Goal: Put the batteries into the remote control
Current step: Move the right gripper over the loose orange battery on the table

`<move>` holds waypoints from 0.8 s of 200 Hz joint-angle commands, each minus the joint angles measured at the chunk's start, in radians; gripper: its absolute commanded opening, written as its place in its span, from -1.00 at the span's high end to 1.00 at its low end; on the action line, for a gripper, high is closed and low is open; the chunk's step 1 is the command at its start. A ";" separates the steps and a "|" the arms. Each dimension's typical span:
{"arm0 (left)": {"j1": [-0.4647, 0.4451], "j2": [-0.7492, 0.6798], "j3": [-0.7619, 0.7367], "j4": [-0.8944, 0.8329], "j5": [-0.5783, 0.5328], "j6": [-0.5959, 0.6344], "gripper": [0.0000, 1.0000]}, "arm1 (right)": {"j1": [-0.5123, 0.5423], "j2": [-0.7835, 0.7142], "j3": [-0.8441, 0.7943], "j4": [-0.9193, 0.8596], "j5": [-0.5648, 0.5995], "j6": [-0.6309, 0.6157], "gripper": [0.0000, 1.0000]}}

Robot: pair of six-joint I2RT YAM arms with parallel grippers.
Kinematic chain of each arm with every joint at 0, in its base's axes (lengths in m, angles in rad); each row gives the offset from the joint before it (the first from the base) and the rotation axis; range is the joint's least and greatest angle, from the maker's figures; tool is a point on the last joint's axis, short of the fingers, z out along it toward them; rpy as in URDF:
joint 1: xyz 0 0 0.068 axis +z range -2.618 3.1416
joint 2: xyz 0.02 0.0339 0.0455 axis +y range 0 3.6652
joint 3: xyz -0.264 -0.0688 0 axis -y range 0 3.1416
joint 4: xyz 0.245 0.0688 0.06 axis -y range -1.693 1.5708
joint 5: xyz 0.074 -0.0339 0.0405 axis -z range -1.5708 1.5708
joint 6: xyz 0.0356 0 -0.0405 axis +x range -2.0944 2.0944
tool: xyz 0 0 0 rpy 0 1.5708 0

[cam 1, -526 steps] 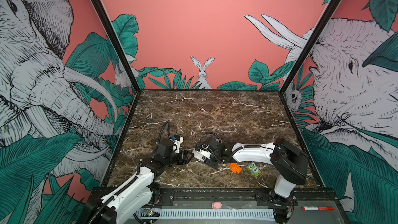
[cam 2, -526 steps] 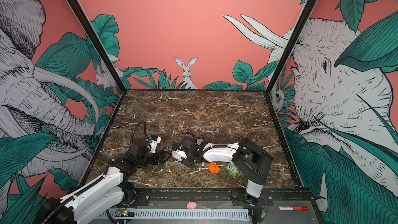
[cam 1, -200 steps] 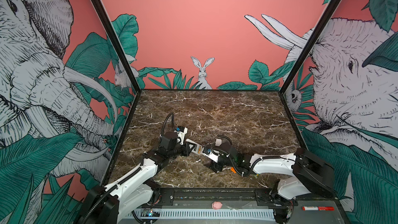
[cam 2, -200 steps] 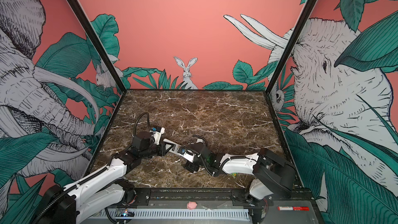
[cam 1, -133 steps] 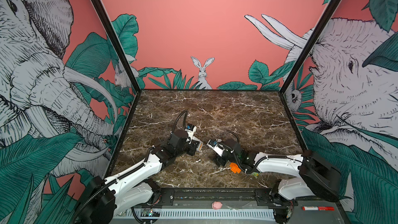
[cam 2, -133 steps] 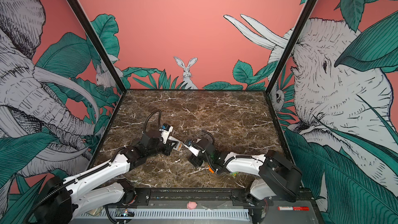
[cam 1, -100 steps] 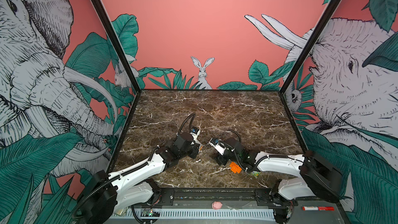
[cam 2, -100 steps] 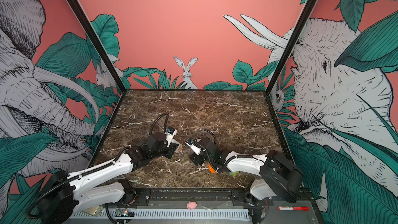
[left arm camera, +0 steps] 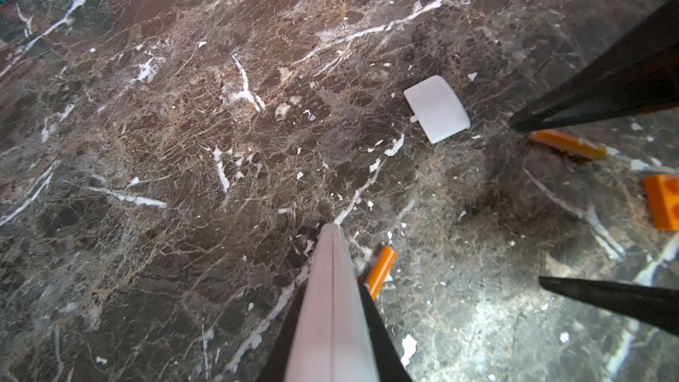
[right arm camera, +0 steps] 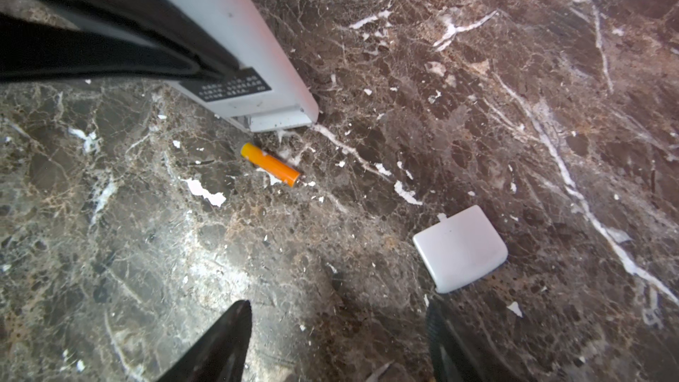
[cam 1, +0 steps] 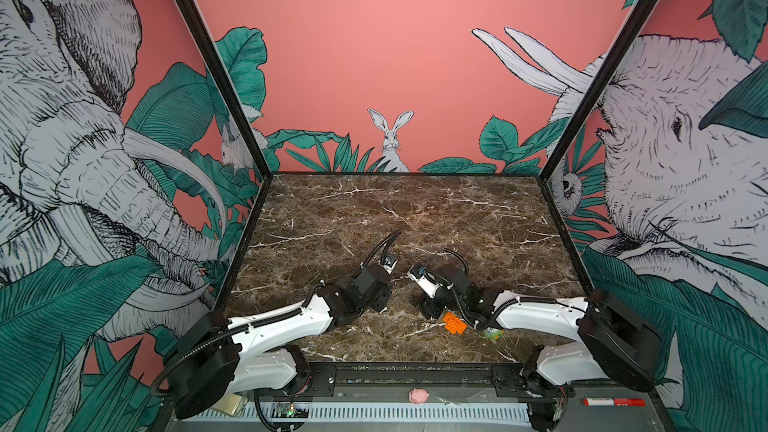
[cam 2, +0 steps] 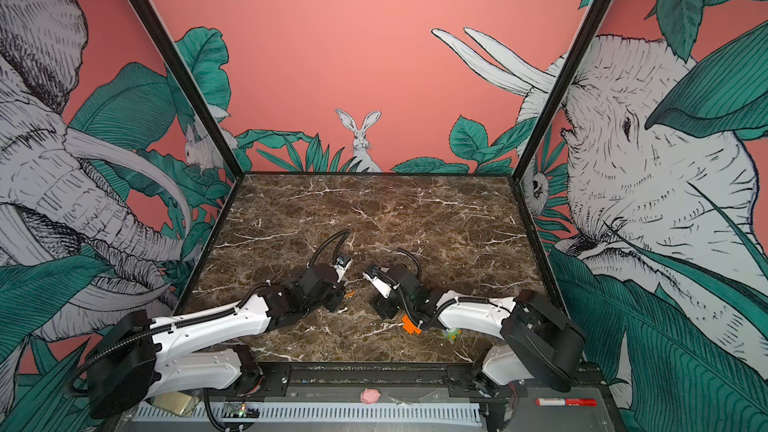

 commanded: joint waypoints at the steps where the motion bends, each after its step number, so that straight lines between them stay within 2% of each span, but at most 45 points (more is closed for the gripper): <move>1: -0.038 -0.002 0.034 -0.022 -0.074 0.035 1.00 | -0.003 -0.005 -0.016 0.022 -0.007 -0.005 -0.48; 47: -0.042 0.006 0.037 -0.033 -0.094 -0.012 1.00 | -0.002 0.022 0.004 0.013 -0.084 -0.037 -0.47; 67: -0.035 -0.003 0.049 -0.060 -0.079 -0.051 1.00 | 0.004 0.031 0.014 0.012 -0.166 -0.092 -0.44; 82: 0.011 -0.013 0.052 -0.089 0.002 -0.100 1.00 | 0.017 0.036 0.024 0.003 -0.201 -0.157 -0.43; 111: 0.162 -0.089 -0.017 -0.087 0.213 -0.184 1.00 | 0.025 0.076 0.097 -0.105 -0.215 -0.288 -0.42; 160: 0.273 -0.220 -0.092 -0.115 0.387 -0.255 0.98 | 0.030 0.151 0.212 -0.229 -0.267 -0.460 -0.40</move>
